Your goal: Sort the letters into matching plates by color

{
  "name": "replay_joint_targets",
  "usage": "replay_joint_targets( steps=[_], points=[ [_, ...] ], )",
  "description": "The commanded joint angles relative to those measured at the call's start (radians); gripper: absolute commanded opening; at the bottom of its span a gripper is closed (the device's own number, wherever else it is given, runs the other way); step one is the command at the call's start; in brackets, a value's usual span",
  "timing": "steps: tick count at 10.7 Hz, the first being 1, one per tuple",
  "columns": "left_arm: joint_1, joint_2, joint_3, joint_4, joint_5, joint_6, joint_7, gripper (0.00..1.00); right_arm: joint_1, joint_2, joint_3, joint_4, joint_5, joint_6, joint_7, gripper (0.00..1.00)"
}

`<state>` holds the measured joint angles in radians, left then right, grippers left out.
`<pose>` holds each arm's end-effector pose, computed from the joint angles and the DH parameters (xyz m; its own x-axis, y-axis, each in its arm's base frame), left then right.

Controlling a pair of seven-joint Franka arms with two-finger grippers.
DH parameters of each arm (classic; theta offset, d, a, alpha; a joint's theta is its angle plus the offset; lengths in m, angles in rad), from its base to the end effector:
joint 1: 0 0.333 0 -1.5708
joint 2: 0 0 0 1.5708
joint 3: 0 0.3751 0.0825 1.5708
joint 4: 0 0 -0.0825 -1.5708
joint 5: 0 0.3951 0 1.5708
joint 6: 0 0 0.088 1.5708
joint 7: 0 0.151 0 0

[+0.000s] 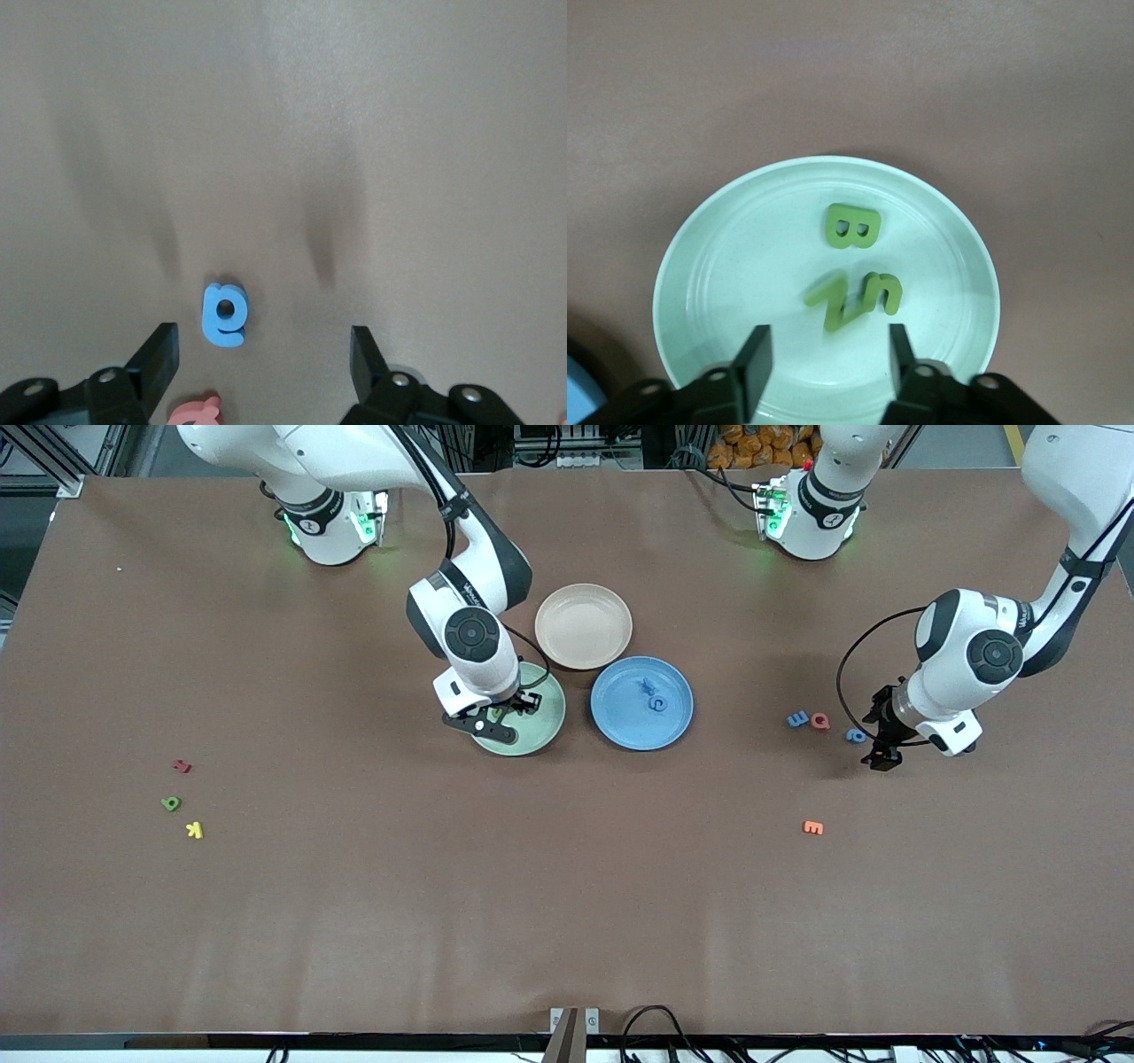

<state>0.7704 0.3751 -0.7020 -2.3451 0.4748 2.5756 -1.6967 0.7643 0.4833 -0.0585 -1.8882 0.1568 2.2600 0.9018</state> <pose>0.5293 0.0280 0.2095 0.1812 0.9834 0.0058 0.9834 -0.1811 -0.0117 0.4895 0.4321 0.2415 0.9467 -0.2927 -0.1345 -0.2902 -0.9562 0.0380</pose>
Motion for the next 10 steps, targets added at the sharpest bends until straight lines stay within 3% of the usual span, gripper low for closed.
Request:
replay_joint_targets(
  steps=[1, 4, 8, 10],
  points=[
    [0.001, 0.008, 0.004, -0.037, 0.057, 0.052, -0.037, 0.82, -0.01, -0.008, -0.004, -0.005, 0.01, -0.004, -0.003, 1.0],
    [0.004, 0.008, 0.006, -0.066, 0.073, 0.081, -0.041, 0.76, -0.038, -0.015, -0.01, -0.006, 0.004, -0.026, -0.049, 1.0],
    [0.013, 0.025, 0.027, -0.066, 0.128, 0.112, -0.041, 0.71, -0.189, -0.04, -0.049, -0.008, -0.008, -0.056, -0.266, 1.0],
    [0.026, 0.036, 0.041, -0.065, 0.163, 0.124, -0.041, 0.68, -0.311, -0.058, -0.049, -0.008, -0.086, -0.056, -0.369, 1.0]
  ],
)
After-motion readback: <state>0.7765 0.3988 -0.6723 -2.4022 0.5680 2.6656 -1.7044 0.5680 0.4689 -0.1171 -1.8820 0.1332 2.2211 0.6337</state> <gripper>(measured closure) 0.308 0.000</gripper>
